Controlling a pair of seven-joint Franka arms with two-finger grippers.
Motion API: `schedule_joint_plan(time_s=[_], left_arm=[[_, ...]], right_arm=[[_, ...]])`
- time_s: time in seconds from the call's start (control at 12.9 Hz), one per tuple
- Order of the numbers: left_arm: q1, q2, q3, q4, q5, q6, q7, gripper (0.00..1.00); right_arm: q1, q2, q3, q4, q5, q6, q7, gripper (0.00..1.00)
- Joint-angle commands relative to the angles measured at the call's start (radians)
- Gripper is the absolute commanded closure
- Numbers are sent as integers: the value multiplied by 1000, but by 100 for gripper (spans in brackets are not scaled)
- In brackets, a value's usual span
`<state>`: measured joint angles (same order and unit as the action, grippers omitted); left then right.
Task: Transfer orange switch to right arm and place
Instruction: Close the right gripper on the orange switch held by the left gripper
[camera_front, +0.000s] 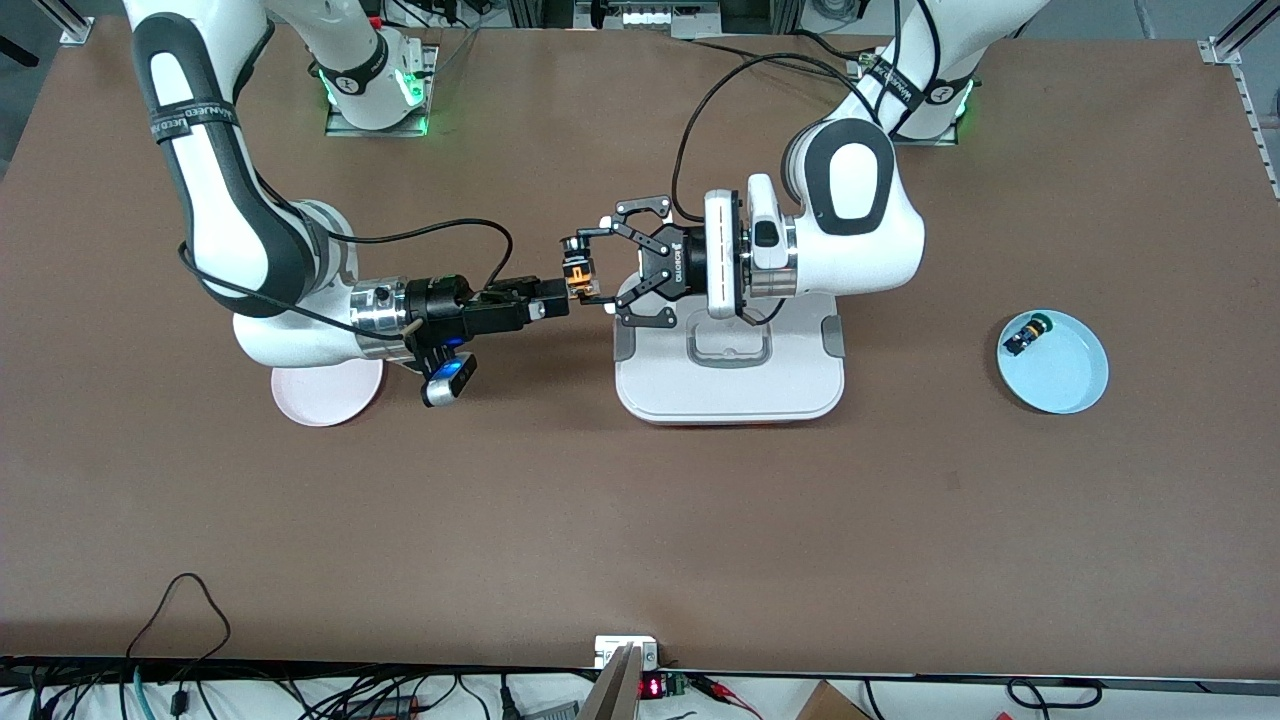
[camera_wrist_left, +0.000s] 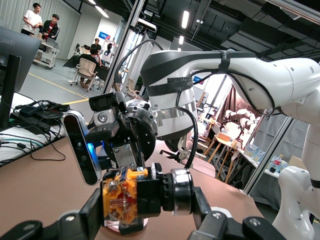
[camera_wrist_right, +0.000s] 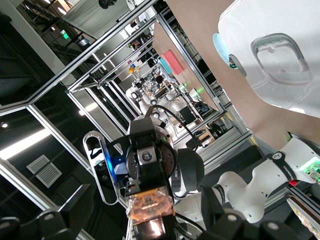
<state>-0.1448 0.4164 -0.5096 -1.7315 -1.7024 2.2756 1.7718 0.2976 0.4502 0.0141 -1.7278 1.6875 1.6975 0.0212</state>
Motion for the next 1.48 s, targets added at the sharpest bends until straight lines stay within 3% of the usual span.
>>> schedule_joint_plan(time_s=[0.0,0.31,0.54,0.78,1.24,1.32,1.4], left_arm=[[-6,8,-4,20,-20,10,3,100],[-6,8,-4,20,-22,10,1,100],[-6,7,-4,20,-22,10,-2,100],[-6,8,-4,20,-22,10,-2,100],[-6,8,-4,20,-22,10,-3,100],[-6,8,-4,20,-22,10,-2,97],[-4,7,-4,20,-22,10,-3,86]], right_arm=[[2,-27,6,-24,23,-6,8,6],[8,-27,6,-24,24,-6,8,14],[6,-34,7,-24,24,-9,8,45],[3,-36,7,-24,50,-32,6,61],[3,-36,7,-24,74,-33,3,67],[3,-36,7,-24,74,-33,3,67],[3,-35,7,-22,75,-35,3,67]])
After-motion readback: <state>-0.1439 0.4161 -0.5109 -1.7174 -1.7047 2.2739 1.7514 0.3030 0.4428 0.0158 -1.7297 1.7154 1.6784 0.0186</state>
